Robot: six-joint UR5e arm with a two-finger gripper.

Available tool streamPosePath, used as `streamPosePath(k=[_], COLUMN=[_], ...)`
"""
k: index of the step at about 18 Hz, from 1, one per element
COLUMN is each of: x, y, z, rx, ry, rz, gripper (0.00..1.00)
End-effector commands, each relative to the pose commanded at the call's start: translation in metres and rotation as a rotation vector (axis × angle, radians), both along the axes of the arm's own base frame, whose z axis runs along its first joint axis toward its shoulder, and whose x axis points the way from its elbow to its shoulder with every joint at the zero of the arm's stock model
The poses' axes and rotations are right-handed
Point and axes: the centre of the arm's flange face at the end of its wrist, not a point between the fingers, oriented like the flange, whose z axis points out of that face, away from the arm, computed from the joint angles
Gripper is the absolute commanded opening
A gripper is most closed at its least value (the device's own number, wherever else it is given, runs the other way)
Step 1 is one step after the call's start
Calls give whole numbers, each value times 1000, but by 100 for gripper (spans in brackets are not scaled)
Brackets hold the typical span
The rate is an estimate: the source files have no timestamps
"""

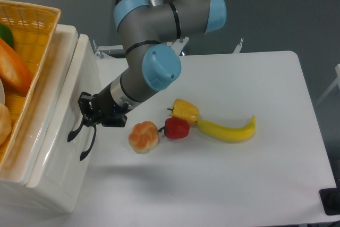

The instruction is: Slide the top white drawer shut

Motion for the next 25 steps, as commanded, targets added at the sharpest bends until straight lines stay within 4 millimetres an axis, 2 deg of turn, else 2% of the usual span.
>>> streamPosePath(k=[3, 4, 6, 7, 9, 14, 19, 21, 23, 25], x=[0, 0, -10, -21, -46, -116, -193, -212, -233, -257], y=[1, 1, -4, -11, -21, -47, -94, -106, -128, -150], z=[1, 1, 1, 2, 6, 14, 20, 17, 11, -2], rx=[6, 6, 5, -4, -4, 77, 69, 34, -59, -75], ry=[14, 17, 29, 41, 74, 182, 363, 501, 627, 656], rz=[-3, -6, 3, 20, 52, 154, 253, 195, 95, 14], gripper=[16, 21, 46, 55, 100, 100, 100, 100, 100, 100])
